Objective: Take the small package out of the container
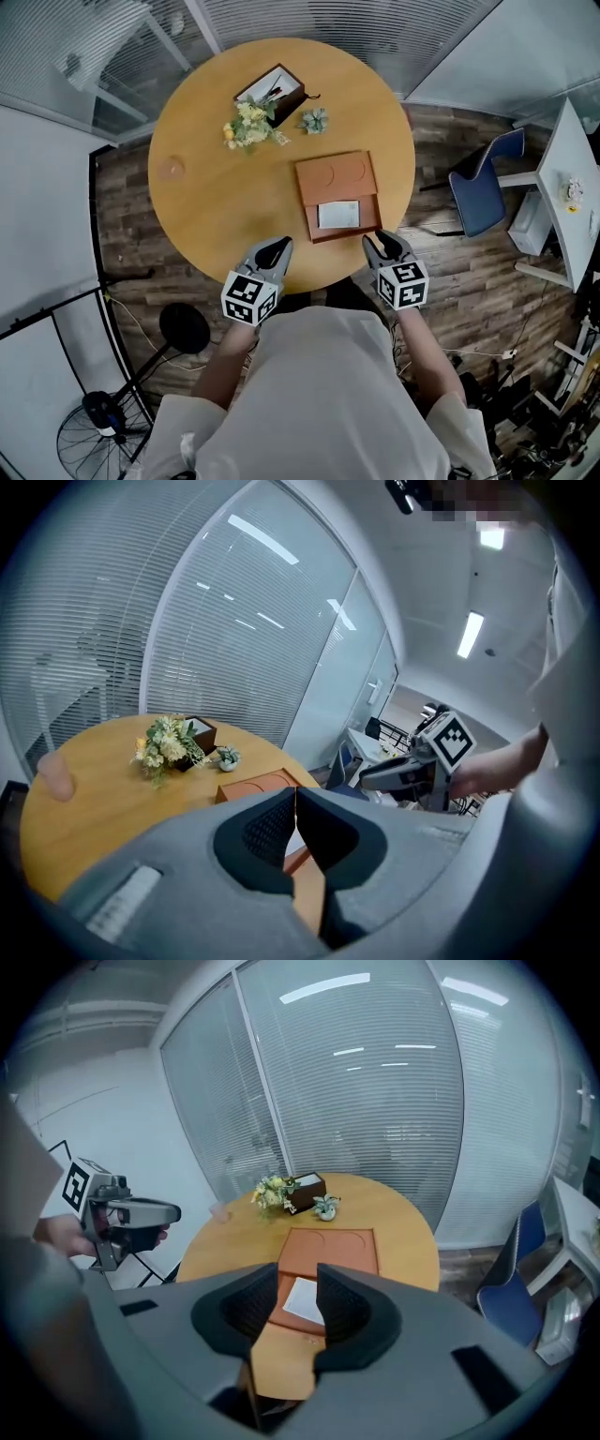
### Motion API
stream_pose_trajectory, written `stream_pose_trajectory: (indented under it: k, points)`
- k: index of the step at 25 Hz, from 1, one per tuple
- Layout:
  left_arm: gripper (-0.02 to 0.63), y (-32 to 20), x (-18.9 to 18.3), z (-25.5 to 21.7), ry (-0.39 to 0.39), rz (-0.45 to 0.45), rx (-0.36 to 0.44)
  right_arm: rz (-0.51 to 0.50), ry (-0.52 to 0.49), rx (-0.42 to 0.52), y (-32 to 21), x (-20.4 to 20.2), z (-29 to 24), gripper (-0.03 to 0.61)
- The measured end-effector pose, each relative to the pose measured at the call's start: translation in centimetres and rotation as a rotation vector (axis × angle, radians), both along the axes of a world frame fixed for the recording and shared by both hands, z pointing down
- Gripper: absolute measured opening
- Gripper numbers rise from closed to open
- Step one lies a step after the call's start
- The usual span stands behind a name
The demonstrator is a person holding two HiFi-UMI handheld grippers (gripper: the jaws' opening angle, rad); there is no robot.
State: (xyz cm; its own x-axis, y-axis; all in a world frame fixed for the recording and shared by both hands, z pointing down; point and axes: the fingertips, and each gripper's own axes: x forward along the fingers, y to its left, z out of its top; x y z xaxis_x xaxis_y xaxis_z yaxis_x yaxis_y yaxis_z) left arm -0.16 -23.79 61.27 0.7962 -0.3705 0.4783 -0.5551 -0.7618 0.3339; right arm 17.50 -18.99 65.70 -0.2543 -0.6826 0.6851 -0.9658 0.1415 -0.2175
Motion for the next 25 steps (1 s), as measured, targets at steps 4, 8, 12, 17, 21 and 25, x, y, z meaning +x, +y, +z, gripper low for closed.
stream_pose_trajectory:
  k: [4, 8, 12, 17, 21, 25]
  points:
    - [0.019, 0.1, 0.8, 1.0, -0.017, -0.054, -0.026, -0.041, -0.031, -0.074, -0.9, 0.8, 3.4, 0.139]
    - [0.020, 0.1, 1.5, 2.1, -0.030, -0.105, -0.048, -0.095, -0.030, -0.137, -1.9, 1.2, 7.1, 0.150]
    - [0.018, -0.2, 2.0, 3.3, -0.036, -0.145, -0.062, -0.123, -0.028, -0.201, -2.8, 1.6, 10.9, 0.159]
    - [0.019, -0.3, 2.0, 4.8, -0.057, -0.192, -0.093, -0.171, -0.040, -0.309, -2.7, 1.4, 15.2, 0.198]
    - [0.018, -0.6, 1.8, 6.3, -0.082, -0.219, -0.109, -0.179, -0.052, -0.367, -3.1, 1.6, 17.8, 0.211]
    - [0.018, -0.8, 1.3, 8.0, -0.104, -0.252, -0.132, -0.184, -0.060, -0.423, -3.8, 1.9, 19.9, 0.219]
